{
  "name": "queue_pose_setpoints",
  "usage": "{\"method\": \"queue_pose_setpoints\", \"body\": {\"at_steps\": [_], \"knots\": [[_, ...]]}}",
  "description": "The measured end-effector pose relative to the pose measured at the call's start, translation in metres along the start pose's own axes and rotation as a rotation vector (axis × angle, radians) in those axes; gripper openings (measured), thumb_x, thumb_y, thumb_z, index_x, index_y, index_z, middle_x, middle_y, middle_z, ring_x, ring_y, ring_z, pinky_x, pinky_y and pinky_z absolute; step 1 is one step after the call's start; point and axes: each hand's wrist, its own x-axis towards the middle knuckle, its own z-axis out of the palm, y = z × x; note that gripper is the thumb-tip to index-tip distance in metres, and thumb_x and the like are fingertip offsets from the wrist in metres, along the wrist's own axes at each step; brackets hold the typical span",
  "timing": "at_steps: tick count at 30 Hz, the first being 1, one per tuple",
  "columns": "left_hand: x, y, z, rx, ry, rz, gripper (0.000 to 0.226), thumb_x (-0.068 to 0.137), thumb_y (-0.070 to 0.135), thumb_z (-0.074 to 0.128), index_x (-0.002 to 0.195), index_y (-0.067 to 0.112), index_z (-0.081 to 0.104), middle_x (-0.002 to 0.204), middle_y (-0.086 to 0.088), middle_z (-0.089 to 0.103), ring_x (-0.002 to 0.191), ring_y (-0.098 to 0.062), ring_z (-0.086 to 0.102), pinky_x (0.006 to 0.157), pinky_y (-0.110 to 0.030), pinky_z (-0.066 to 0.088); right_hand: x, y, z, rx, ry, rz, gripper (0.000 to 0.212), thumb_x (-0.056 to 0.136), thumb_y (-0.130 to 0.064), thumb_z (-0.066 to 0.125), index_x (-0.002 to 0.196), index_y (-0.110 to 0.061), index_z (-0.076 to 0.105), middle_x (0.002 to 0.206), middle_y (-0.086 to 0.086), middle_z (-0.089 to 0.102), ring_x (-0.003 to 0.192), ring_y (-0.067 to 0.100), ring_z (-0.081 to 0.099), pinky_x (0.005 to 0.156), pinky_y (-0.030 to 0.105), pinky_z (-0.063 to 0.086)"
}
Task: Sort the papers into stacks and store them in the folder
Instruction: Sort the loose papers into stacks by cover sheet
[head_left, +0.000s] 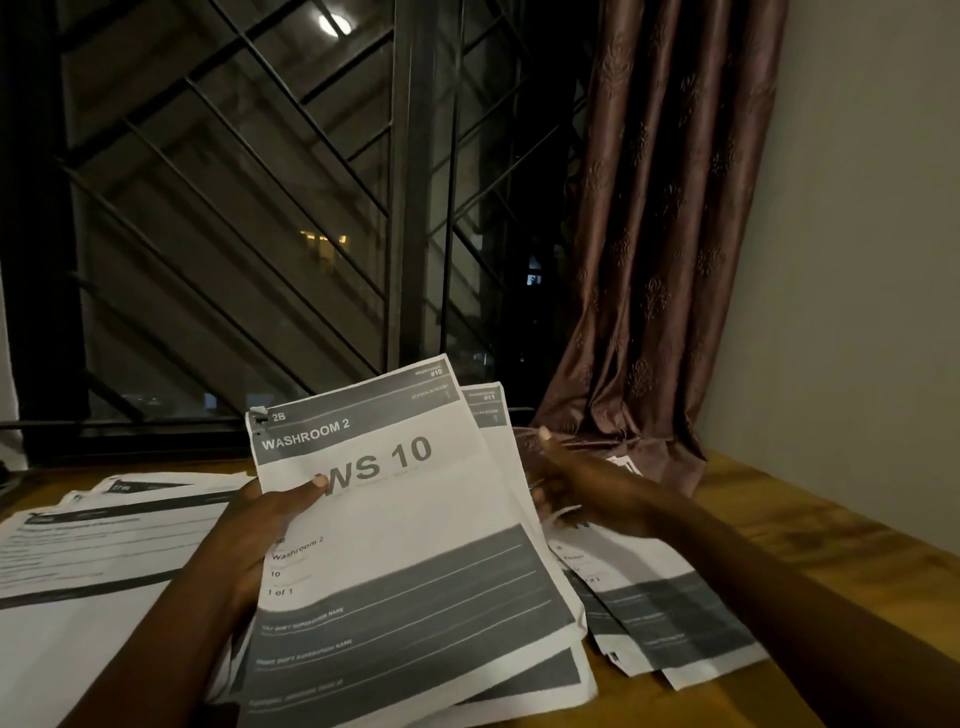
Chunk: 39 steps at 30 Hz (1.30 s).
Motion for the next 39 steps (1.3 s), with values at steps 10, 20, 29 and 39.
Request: {"method": "queue_pose_setpoints", "body": {"at_steps": [10,20,29,39], "knots": [[-0.003,0.003,0.002,0.012,0.030,-0.062,0.023,0.092,0.021,0.062,0.113,0.010,0.064,0.104,-0.017,0.073,0.096,-0.038,0.067,0.078,-0.046,0.054,-0.006,-0.001,-0.007,0.187,0.473,-0.022,0.023,0.097,-0.020,0.052,0.103,-0.001,0.064,0.107,0.025,0.066,0.089,0.033,0.064,0.089,0.037,0.054],[0.001,0.003,0.005,0.271,0.052,0.046,0.008,0.094,0.028,0.060,0.094,0.021,0.063,0.085,-0.004,0.069,0.079,-0.023,0.065,0.063,-0.027,0.045,-0.012,0.066,-0.104,-0.818,0.552,0.275,0.051,0.090,-0.042,0.060,0.129,-0.011,0.057,0.132,0.013,0.056,0.116,0.028,0.055,0.086,0.028,0.039],[0.000,-0.002,0.014,0.254,0.030,-0.029,0.020,0.090,0.029,0.066,0.105,0.016,0.067,0.098,-0.014,0.074,0.091,-0.036,0.069,0.076,-0.041,0.055,0.001,0.097,-0.088,-0.859,0.844,0.043,0.057,0.084,-0.054,0.059,0.121,-0.011,0.054,0.118,0.015,0.061,0.102,0.029,0.058,0.082,0.034,0.047],[-0.011,-0.010,0.049,0.030,-0.083,0.009,0.023,0.093,0.021,0.061,0.115,0.013,0.062,0.106,-0.015,0.073,0.094,-0.035,0.071,0.079,-0.049,0.058,-0.007,-0.002,0.005,0.010,0.137,-0.033,0.023,0.094,-0.018,0.059,0.115,-0.010,0.062,0.094,0.005,0.068,0.083,0.020,0.061,0.073,0.032,0.049]]}}
